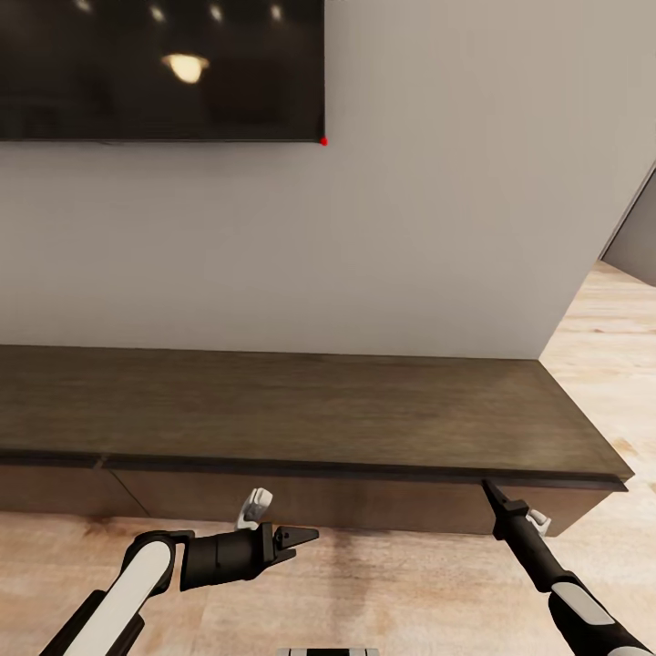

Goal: Place each of the two pumpkins and all three candles from the living room inside a cabinet in the living room (use any cabinet), then make sure every cabinet is closed, and position the cauldron so it is next to a table in the living room.

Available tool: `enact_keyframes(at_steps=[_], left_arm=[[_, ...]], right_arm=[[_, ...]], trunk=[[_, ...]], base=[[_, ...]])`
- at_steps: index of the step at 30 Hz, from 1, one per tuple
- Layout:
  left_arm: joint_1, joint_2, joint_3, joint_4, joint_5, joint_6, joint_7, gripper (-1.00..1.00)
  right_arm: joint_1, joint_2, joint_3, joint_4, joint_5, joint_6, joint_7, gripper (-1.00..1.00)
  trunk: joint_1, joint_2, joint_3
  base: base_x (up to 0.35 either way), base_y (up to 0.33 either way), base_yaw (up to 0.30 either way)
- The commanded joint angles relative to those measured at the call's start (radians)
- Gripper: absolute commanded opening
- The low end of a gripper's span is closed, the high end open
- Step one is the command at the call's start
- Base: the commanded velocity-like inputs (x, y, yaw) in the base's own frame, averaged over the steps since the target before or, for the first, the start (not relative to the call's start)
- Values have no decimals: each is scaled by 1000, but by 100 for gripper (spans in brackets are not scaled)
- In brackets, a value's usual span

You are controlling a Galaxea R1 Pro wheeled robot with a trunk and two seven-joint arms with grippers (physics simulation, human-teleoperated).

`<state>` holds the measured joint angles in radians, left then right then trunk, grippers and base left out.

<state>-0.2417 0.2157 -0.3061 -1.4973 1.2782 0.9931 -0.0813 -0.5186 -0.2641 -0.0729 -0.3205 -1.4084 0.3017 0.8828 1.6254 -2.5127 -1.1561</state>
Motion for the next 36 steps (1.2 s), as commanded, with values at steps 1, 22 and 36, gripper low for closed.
enact_keyframes(at_steps=[1, 22, 36], left_arm=[[-1, 1, -1, 0, -8, 1, -8, 100], [-1, 0, -4, -1, -8, 1, -9, 100], [-1, 1, -4, -4, -8, 1, -9, 100]], right_arm=[[0, 0, -4, 0, -11, 15, 3, -100], [0, 1, -3, 1, -8, 13, -2, -100], [0, 1, -4, 1, -7, 11, -2, -100]], trunk=[[0, 0, -1], [0, 0, -1], [0, 0, -1]], base=[[0, 0, 0], [-97, 0, 0], [-266, 0, 0]])
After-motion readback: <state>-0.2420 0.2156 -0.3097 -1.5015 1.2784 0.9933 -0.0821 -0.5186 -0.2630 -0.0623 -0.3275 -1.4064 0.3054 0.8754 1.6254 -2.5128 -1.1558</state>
